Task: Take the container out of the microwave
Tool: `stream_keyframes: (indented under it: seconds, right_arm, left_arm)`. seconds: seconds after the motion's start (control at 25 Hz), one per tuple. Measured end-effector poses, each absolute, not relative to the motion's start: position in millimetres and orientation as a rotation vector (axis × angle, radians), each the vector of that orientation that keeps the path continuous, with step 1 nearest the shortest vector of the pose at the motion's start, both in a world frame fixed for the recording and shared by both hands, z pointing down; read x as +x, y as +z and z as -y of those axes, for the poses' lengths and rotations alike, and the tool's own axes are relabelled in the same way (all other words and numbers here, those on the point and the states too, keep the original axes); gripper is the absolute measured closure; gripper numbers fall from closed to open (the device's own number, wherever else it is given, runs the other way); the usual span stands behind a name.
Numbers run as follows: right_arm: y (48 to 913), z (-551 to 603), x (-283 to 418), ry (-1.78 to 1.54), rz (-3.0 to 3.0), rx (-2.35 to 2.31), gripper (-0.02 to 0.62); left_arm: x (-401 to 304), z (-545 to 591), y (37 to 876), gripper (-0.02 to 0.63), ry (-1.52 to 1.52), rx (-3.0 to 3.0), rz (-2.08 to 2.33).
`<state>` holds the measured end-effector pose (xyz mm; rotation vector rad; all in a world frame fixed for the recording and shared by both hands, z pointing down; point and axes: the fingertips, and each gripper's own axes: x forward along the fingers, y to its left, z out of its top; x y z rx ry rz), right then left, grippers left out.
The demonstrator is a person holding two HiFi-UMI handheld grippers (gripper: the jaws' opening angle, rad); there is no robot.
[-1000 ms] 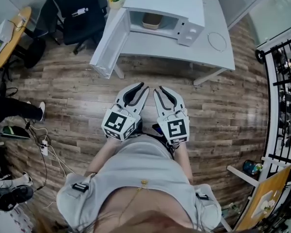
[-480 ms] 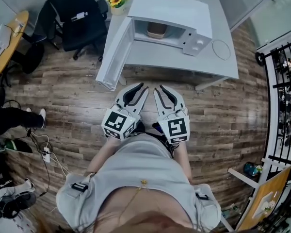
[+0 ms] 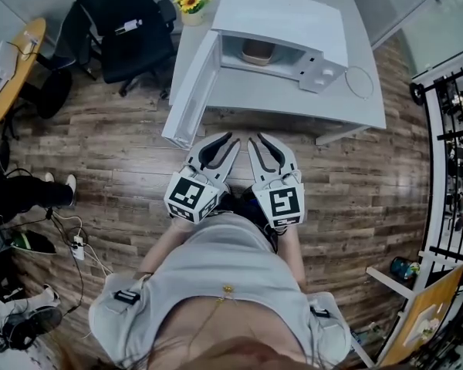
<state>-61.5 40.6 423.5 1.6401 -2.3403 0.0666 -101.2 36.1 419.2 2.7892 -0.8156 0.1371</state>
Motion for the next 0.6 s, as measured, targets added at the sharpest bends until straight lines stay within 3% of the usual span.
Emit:
stream_keyframes:
  seconds: [0.6]
  right_arm:
    - [428.4, 20.0, -31.4, 0.09, 2.361, 1.601, 0.522]
  left_arm:
    - [-73.8, 24.3, 426.1, 0.526, 0.153, 2.752, 0.856]
